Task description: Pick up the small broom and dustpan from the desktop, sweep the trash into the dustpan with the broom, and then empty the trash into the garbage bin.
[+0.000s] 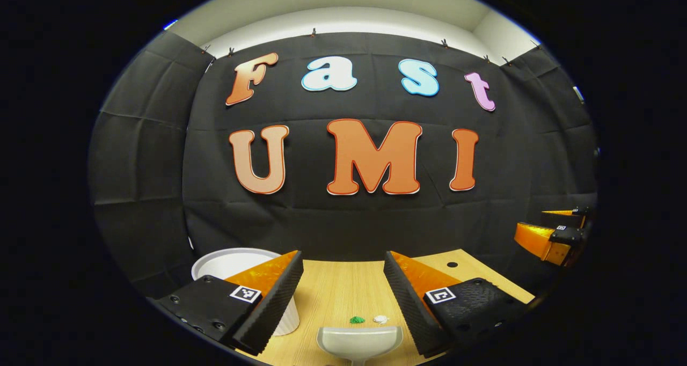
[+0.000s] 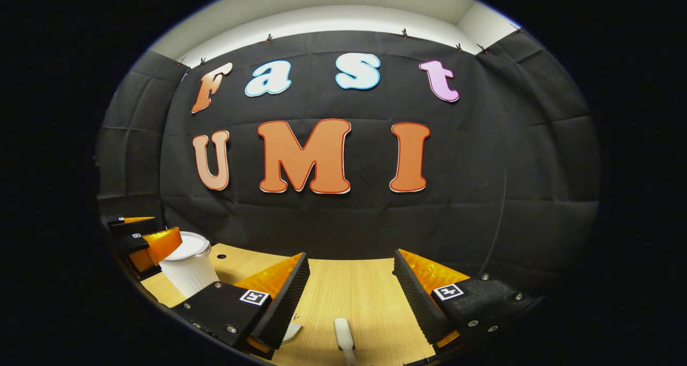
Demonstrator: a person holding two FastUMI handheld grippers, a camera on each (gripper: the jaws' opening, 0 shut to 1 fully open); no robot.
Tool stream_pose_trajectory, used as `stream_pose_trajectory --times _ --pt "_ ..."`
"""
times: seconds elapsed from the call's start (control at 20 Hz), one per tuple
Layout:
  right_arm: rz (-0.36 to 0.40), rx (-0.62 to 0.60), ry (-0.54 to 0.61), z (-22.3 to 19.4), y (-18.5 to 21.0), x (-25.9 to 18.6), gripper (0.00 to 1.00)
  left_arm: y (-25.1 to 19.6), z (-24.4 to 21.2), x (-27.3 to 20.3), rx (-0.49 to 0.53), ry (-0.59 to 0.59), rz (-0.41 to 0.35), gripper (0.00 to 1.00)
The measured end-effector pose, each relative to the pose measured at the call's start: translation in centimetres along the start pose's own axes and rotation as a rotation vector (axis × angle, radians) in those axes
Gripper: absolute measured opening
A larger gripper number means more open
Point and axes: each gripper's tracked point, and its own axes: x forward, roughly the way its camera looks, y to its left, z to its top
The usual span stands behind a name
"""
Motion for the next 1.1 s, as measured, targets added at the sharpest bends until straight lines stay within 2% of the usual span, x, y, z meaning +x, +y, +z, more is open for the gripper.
stream_pose_trajectory --times 0.1,0.4,0.55,0.75,0.9,1.0,1.1 --pt "0.009 -0.013 0.01 -0.3 0.1 0.0 0.95 0.2 -0.8 -0.2 0.007 0.018 0.014 0.95" --pt "0.022 -0.019 0.048 -1.8 -0.2 0.3 0.95 -1.1 -4.0 -0.3 0.034 0.088 -0.006 0.95" --pt "0.021 -0.018 0.068 -2.6 -0.3 0.8 0.95 -2.2 -6.7 -0.3 0.036 0.162 -0.053 0.95" --pt "0.034 -0.024 0.088 -4.2 -0.7 1.2 0.95 -2.7 -15.2 -1.3 0.003 0.45 -0.123 0.95" --pt "0.043 -0.004 0.125 -6.2 -1.5 1.5 0.95 -1.8 -21.5 -2.4 0.076 0.673 -0.145 0.95" --pt "0.046 0.014 0.16 -7.9 -2.1 1.8 0.95 -2.0 -25.6 -3.9 0.058 0.855 -0.175 0.96" --pt "0.048 0.028 0.195 -9.5 -2.8 2.0 0.95 -1.6 -28.1 -4.9 0.054 0.981 -0.153 0.97"
